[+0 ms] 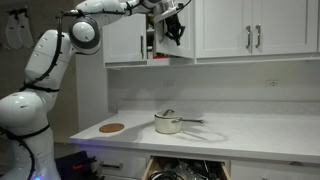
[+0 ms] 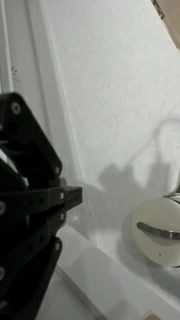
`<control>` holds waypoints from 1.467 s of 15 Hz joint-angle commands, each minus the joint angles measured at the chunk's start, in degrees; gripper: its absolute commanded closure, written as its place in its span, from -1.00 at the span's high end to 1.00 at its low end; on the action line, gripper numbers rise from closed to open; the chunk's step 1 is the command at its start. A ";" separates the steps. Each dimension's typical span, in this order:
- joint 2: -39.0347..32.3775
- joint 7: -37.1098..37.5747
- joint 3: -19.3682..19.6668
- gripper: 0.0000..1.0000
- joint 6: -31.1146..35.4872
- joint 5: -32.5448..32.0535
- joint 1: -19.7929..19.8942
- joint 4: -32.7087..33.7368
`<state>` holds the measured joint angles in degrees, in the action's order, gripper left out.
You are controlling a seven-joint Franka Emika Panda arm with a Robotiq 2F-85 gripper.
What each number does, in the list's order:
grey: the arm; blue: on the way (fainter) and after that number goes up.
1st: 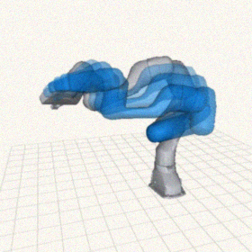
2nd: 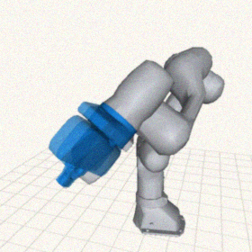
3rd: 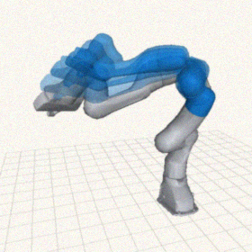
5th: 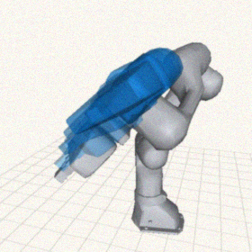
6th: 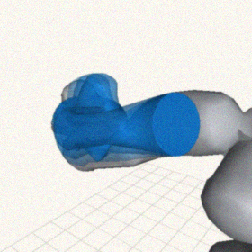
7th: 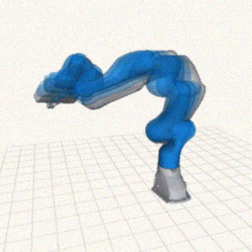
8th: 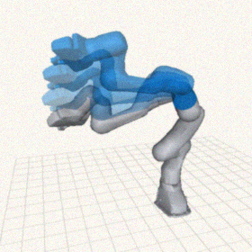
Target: Close the right door of the first upper cabinet
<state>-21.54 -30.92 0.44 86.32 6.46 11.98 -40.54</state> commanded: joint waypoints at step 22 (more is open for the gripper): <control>0.53 -0.66 -1.32 -0.99 -15.25 -6.10 -7.78 3.39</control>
<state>-21.50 -31.11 -0.61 73.90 0.47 4.64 -38.13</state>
